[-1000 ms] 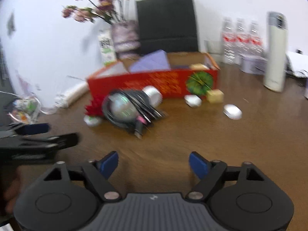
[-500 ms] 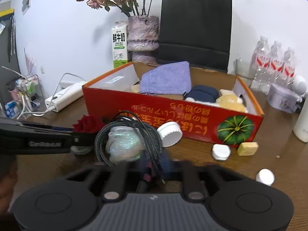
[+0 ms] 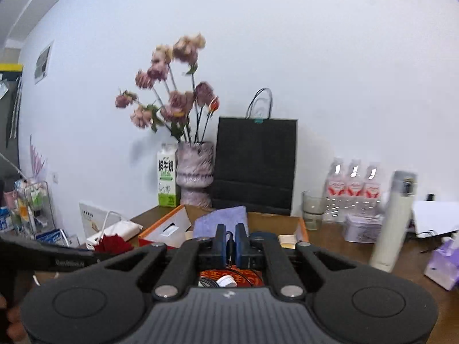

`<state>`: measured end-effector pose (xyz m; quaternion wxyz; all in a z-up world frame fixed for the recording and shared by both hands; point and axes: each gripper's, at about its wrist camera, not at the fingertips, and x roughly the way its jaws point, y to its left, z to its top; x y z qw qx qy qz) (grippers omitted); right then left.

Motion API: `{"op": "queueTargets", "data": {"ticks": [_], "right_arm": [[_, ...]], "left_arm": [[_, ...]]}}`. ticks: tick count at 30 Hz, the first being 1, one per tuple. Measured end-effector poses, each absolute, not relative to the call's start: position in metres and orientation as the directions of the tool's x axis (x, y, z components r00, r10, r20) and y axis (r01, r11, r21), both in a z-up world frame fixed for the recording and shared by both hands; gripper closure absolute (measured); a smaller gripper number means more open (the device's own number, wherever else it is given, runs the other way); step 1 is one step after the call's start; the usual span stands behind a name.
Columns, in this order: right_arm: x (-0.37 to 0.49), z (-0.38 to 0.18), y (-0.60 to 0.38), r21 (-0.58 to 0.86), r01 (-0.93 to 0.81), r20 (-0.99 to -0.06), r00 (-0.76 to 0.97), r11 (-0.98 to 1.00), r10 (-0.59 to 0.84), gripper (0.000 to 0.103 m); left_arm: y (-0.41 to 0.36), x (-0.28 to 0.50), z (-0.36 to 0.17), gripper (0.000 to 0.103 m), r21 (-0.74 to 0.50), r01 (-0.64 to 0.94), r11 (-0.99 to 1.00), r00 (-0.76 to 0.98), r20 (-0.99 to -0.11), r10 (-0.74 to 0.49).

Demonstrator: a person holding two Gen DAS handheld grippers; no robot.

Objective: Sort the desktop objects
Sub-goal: 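Lower the red rose into the box with the left gripper and release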

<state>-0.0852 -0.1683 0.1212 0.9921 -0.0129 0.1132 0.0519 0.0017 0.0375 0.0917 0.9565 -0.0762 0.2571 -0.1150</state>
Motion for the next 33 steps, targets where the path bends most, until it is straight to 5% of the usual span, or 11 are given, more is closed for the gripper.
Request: {"op": "queueTargets", "data": {"ticks": [16, 23, 33], "right_arm": [[-0.128, 0.144, -0.188, -0.014, -0.055, -0.196, 0.979, 0.998, 0.051, 0.099], [-0.081, 0.114, -0.21, 0.031, -0.045, -0.33, 0.943, 0.999, 0.053, 0.099], [-0.02, 0.207, -0.187, -0.062, -0.093, -0.107, 0.99, 0.994, 0.086, 0.103]], "left_arm": [[0.025, -0.026, 0.109, 0.073, -0.172, 0.24, 0.956, 0.848, -0.442, -0.292], [0.022, -0.004, 0.095, 0.073, -0.177, 0.246, 0.953, 0.816, -0.492, -0.303], [-0.002, 0.087, 0.156, 0.073, -0.12, 0.33, 0.936, 0.821, -0.453, -0.347]]}}
